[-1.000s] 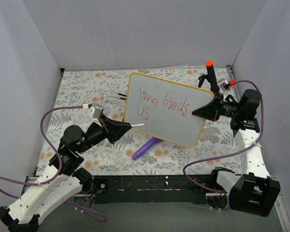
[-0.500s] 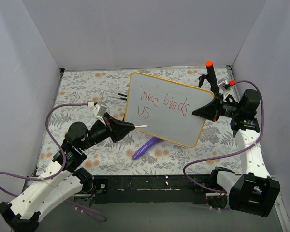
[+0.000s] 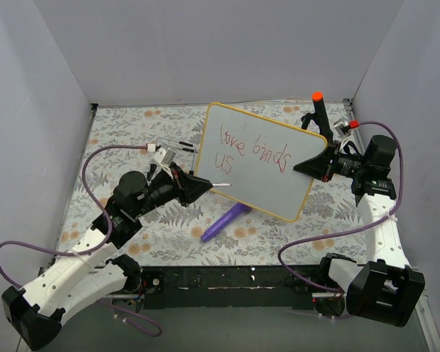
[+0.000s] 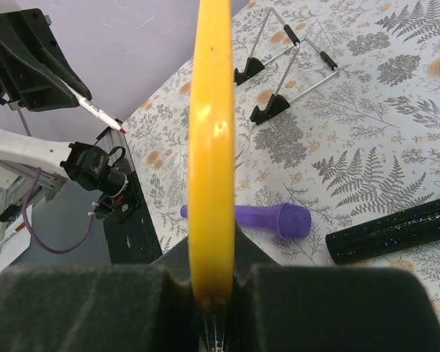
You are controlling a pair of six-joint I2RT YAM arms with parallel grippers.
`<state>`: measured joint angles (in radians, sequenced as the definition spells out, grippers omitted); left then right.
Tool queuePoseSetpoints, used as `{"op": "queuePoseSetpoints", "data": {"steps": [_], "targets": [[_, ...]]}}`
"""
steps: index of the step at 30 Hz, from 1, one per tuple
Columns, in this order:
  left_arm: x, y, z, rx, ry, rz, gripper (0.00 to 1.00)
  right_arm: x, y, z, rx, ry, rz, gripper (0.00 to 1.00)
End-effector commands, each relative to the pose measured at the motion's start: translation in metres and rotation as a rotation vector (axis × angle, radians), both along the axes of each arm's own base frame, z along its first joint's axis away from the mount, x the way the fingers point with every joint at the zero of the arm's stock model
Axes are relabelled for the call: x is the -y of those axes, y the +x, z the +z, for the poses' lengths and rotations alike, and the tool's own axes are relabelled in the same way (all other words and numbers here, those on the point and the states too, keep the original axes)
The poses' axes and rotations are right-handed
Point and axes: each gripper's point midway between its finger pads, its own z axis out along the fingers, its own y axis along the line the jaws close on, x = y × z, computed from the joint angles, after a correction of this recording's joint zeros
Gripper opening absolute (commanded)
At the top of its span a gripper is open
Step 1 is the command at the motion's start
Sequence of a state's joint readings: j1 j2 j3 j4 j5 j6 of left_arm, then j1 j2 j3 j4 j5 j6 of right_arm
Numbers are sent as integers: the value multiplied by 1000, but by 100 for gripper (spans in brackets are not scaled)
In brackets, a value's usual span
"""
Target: Write a sentence on the whiteboard
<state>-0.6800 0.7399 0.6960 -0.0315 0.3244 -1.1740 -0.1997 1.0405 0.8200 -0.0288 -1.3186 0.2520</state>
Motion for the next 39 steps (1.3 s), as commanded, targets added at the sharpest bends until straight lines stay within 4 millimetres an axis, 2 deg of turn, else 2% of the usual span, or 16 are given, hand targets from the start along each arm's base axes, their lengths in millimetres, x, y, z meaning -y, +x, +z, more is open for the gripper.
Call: {"op": "queuePoseSetpoints", "data": {"steps": [1,6,10,17,39], "targets": [[8,12,29,106,-13,14,0,1,0,32,104,-6,28,1],[18,26,25,141,14,45,0,1,-1,34,97,-1,27,1],[34,38,21,175,39,51,0,0,-3,33,81,14,37,1],[45,52,25,230,27,92,0,0,-5,32,82,14,38,1],[52,68,16,245,48,130,0,-1,-6,31,86,14,41,1]]}}
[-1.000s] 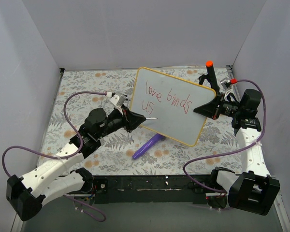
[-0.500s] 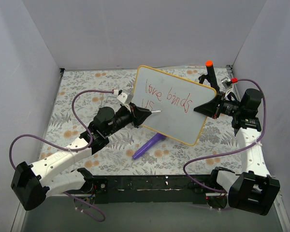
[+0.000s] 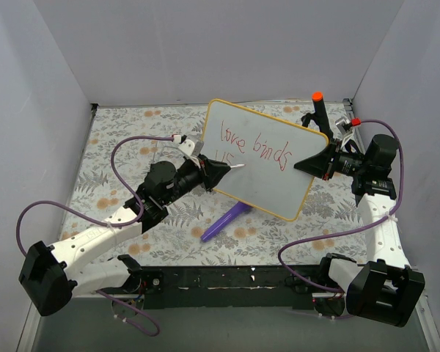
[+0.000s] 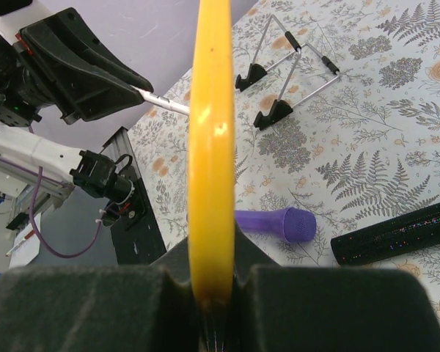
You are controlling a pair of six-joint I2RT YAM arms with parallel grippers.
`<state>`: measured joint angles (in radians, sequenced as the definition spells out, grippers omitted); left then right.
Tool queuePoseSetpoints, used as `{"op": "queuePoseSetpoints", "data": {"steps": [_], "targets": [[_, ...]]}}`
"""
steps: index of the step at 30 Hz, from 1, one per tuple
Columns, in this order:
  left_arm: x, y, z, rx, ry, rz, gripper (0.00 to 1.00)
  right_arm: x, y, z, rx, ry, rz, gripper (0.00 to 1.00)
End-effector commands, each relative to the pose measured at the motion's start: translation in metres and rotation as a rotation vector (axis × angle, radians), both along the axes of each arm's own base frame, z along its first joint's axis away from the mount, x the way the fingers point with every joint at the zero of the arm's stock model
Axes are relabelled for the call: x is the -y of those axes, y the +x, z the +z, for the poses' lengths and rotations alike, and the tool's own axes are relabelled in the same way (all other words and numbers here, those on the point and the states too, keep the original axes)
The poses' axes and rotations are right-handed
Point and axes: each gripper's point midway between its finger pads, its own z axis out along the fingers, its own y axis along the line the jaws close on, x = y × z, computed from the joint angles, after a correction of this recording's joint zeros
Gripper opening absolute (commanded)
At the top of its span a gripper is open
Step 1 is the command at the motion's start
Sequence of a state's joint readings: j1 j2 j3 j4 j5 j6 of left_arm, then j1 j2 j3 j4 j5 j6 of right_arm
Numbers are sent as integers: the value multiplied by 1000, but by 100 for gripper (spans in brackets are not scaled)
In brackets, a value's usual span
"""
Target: Write a sentence on the whiteboard
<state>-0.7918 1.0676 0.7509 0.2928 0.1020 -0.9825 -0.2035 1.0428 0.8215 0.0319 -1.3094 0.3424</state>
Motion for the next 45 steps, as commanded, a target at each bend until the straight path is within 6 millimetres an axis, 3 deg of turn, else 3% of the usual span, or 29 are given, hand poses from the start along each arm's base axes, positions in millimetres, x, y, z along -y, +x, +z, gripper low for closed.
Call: {"op": "queuePoseSetpoints", "data": {"steps": [1,26,34,45], "targets": [[1,4,23,55,-28,17,0,-2,-9,25,112,-5,58,1],[-7,16,23,79,7,88,0,-2,-9,24,107,-4,61,1],[-16,18,16,65,46,127,0,-2,-9,23,104,-3,59,1],[-10,9,-4,7,87,66,0,-1,-8,23,104,-3,59,1]]}}
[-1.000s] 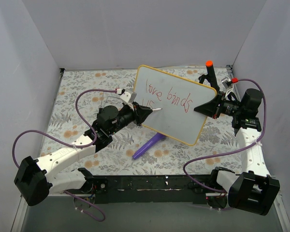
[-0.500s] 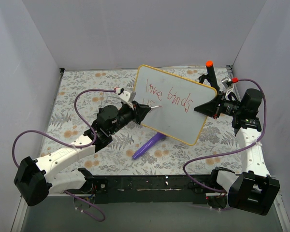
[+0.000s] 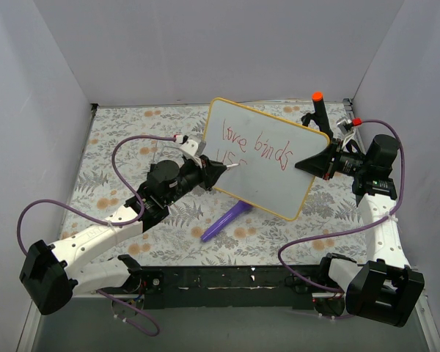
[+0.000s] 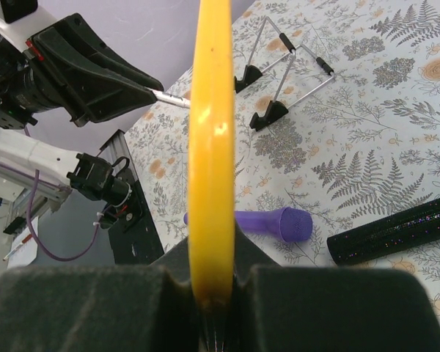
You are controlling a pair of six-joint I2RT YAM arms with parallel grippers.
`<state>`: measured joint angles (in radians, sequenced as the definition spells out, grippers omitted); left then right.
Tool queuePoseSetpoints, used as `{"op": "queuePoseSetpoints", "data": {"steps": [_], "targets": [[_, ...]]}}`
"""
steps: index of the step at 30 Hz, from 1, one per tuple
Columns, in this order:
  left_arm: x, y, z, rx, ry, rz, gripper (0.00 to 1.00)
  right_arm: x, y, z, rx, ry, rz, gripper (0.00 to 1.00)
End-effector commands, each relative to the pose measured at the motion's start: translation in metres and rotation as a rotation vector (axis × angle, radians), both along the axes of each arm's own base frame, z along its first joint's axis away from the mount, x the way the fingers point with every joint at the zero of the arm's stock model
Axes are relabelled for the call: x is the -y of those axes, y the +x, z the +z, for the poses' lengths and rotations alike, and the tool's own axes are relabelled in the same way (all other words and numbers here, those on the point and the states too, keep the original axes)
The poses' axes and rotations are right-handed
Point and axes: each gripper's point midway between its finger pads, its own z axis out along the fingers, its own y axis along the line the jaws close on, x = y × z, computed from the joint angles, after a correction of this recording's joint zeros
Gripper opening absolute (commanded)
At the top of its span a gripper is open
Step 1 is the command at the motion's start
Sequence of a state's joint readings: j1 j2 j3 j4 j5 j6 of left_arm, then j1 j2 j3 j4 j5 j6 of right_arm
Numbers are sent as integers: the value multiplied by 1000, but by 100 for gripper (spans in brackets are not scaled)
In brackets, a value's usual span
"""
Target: Write a sentence on the whiteboard
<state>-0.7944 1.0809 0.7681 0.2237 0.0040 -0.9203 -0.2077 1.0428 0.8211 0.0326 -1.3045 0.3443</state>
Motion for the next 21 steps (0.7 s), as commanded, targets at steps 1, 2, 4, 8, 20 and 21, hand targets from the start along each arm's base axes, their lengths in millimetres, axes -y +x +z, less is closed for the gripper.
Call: {"op": "queuePoseSetpoints", "data": {"steps": [1,2,4,8,20,21], "targets": [[2,-8,9,-2,2,-39,0,-3,-10,24,107,-3,68,1],[3,-8,7,-8,5,-42,0,-3,-9,23,106,-3,67,1],[7,-10,10,-11,-2,-65,0,-3,-10,24,109,-4,68,1],[14,-12,11,-21,-11,-98,0,-3,-10,24,107,-3,68,1],[20,0,33,11,-55,-69,0,-3,-9,24,109,-4,68,1],[20,2,34,11,-57,-63,0,-3,-10,23,107,-3,71,1]]}}
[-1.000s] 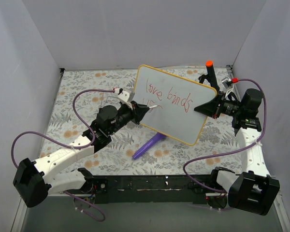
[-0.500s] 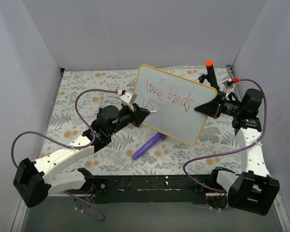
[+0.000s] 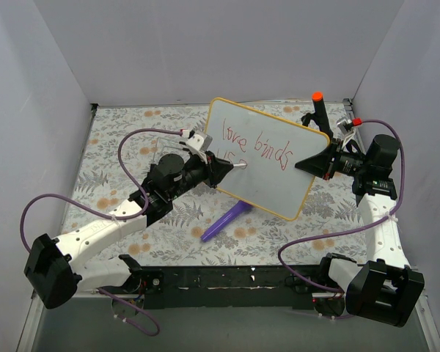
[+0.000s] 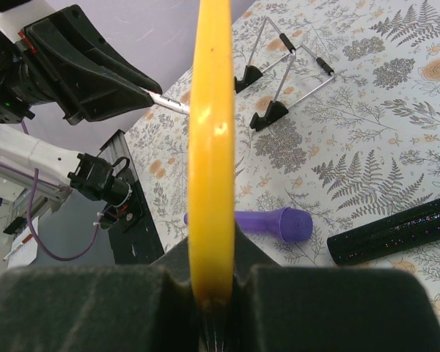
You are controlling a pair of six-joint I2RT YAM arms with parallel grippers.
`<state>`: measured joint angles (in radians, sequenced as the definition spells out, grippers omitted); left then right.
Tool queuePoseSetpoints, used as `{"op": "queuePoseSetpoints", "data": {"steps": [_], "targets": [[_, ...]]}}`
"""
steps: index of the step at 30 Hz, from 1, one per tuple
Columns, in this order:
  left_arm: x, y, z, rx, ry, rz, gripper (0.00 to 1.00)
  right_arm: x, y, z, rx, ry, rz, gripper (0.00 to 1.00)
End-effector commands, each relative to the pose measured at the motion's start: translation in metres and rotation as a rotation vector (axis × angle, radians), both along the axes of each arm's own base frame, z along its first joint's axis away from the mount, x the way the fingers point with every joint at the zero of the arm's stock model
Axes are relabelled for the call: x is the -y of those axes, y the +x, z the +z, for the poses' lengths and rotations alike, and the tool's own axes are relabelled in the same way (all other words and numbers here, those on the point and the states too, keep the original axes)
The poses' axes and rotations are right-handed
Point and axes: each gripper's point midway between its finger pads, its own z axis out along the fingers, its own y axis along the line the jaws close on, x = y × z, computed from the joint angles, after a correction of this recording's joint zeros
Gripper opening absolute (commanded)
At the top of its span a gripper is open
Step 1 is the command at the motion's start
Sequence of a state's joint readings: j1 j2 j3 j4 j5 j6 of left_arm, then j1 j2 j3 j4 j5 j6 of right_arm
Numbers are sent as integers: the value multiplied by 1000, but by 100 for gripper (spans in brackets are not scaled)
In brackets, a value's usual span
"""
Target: Write a sentence on the whiteboard
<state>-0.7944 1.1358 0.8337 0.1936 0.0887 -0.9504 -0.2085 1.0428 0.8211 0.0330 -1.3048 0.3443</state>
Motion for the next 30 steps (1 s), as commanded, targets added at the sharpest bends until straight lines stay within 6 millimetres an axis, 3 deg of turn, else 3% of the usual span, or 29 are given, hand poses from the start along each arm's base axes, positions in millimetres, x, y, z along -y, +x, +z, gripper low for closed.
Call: {"op": "queuePoseSetpoints", "data": {"steps": [1,8,23,28,30], "targets": [[1,6,31,51,-48,24,0,-3,-10,24,107,-3,70,1],[1,7,26,41,-25,27,0,-3,-10,23,105,-3,69,1],[-8,-9,-21,-88,49,6,0,-3,-11,24,110,-4,70,1],[-6,-14,-18,-93,30,-20,0,-4,-11,24,107,-3,72,1],[-4,-16,-7,-81,8,-34,0,-4,-11,24,109,-3,72,1]]}}
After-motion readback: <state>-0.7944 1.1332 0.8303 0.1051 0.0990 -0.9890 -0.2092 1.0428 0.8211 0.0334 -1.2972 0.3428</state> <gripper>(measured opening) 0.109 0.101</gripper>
